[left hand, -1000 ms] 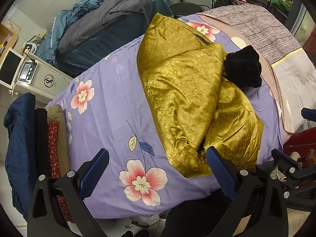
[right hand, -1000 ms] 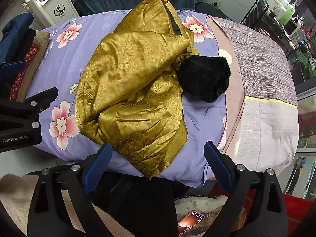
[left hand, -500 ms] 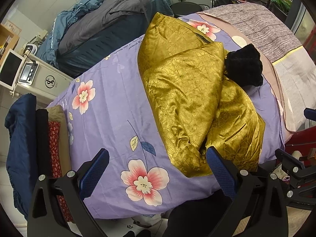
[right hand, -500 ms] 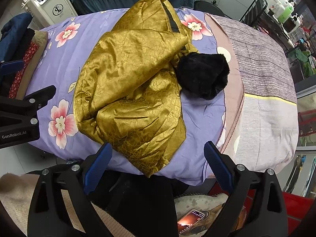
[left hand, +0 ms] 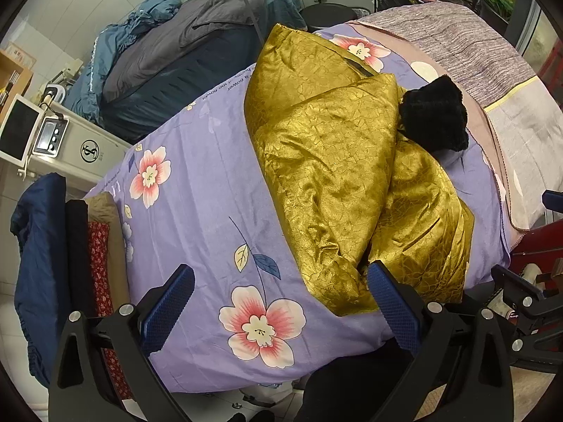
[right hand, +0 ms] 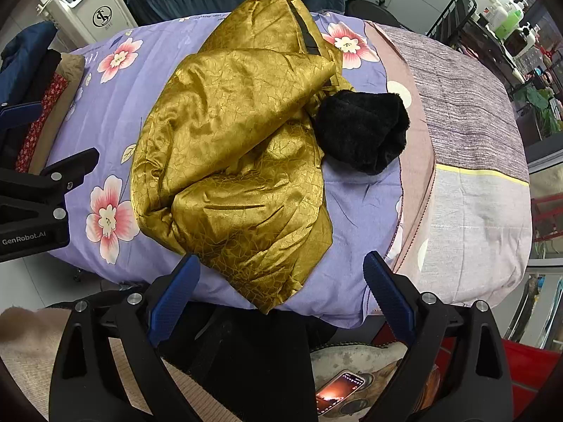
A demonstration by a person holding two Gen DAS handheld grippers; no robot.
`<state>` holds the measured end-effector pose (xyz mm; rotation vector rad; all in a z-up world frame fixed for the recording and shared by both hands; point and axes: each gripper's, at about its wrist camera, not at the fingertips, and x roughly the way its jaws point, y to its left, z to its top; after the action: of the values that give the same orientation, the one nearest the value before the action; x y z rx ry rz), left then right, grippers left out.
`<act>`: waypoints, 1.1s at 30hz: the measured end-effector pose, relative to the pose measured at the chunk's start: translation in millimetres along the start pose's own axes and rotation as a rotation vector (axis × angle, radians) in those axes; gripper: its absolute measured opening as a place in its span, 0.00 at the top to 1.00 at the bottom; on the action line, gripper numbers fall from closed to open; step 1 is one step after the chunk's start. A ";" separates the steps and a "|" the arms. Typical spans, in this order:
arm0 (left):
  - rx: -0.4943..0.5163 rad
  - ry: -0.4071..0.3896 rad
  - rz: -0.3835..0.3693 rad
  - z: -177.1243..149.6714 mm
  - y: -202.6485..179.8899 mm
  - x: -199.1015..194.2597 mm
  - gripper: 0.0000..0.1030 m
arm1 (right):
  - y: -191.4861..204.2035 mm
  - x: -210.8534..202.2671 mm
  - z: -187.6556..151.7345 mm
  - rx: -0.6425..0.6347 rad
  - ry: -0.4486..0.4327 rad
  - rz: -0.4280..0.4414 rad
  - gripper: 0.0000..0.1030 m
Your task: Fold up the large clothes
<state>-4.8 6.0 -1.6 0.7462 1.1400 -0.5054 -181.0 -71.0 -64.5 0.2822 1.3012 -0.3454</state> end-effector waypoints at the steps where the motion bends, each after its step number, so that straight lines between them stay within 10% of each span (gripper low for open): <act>1: 0.000 0.000 0.000 0.1 0.1 0.3 0.06 | 0.0 0.2 0.2 0.000 0.000 0.001 0.10; 33: -0.002 0.001 0.002 0.1 2.0 2.4 0.06 | -1.2 5.3 4.2 -0.003 0.016 0.005 0.10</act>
<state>-2.5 7.3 -3.3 0.7457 1.1407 -0.5024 -176.5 -74.2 -68.5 0.2859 1.3165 -0.3374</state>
